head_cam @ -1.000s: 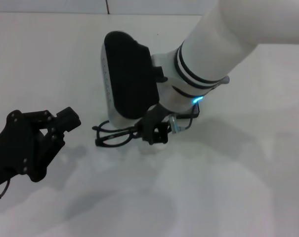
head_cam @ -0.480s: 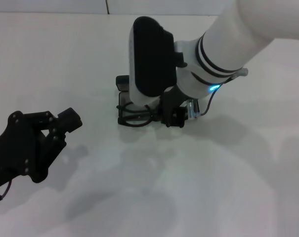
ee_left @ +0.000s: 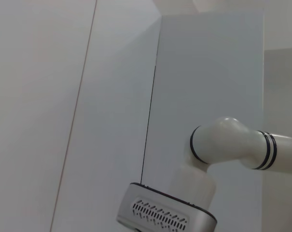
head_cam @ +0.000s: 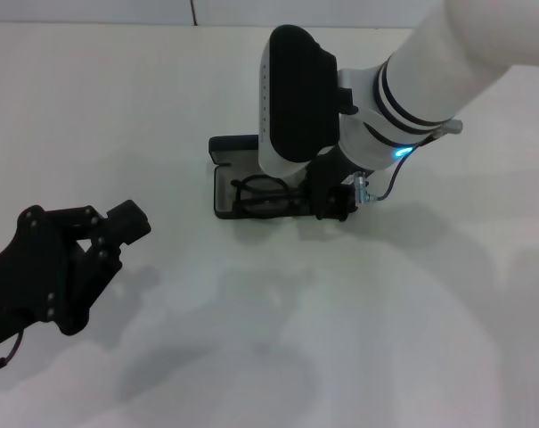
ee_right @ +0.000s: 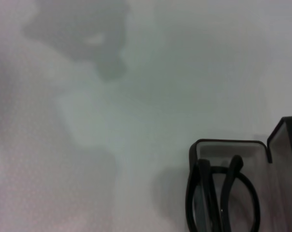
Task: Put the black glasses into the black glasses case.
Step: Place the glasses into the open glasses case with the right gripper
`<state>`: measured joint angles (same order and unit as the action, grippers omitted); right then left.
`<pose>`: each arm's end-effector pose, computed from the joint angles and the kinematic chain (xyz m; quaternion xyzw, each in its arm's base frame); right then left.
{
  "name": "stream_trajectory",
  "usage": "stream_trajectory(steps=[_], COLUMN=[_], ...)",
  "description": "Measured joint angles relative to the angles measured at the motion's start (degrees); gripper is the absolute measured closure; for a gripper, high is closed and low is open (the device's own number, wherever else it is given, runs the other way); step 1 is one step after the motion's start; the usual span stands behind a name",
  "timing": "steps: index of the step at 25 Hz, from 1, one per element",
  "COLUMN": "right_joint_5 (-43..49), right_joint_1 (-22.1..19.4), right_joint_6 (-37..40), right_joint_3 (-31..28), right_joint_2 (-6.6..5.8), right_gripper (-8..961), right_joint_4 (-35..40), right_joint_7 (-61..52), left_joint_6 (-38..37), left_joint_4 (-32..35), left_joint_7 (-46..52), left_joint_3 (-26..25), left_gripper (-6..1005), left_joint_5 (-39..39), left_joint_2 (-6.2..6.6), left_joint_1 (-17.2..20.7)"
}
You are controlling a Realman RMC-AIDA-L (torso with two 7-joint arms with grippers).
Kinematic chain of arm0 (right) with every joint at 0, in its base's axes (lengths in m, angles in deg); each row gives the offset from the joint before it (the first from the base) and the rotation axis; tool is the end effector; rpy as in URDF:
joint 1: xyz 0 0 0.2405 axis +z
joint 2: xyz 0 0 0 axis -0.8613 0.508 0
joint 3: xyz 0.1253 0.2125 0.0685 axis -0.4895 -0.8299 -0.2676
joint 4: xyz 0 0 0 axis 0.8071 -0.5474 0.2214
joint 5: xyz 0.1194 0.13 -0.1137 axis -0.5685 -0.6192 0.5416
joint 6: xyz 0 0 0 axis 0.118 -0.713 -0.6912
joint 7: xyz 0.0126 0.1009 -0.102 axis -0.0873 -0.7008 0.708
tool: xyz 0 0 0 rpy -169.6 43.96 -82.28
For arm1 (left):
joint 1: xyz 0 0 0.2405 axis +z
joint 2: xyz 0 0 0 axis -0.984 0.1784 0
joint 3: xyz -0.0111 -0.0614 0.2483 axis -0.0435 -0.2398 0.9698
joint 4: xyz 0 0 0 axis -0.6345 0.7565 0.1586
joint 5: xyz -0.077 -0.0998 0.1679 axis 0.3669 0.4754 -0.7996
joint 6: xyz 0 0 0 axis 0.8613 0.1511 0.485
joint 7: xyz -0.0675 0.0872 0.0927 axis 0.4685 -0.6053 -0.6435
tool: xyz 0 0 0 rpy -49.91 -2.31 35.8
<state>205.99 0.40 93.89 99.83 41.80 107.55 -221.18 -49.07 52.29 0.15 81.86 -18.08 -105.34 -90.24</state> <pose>0.0671 0.3785 -0.1108 -0.9639 -0.0906 -0.2220 0.1161 -0.2879 0.2016 0.0247 -0.8357 -0.1147 -0.5019 0.1912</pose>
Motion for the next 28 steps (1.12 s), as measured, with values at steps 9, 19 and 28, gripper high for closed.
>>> stream_trajectory(steps=[9,19,28], right_joint_5=[-0.6,-2.7,-2.9], right_joint_1=[-0.7,-0.2,0.0], right_joint_6=[-3.0,-4.9,-6.1], right_joint_3=[-0.3,-1.2,-1.1], right_joint_2=[0.00,0.00,0.00], right_gripper=[804,802,801], right_joint_4=[-1.6,-4.6,-6.0], right_joint_7=[1.8,4.9,6.6], left_joint_6=[0.0,0.0,0.0], left_joint_4=[0.0,0.0,0.0], left_joint_7=[-0.2,-0.3,-0.3], left_joint_3=[0.0,0.0,0.0], left_gripper=[945,945,945], left_joint_5=[-0.2,-0.5,-0.7], left_joint_2=[0.01,0.00,-0.08], left_joint_1=[0.2,0.1,0.2])
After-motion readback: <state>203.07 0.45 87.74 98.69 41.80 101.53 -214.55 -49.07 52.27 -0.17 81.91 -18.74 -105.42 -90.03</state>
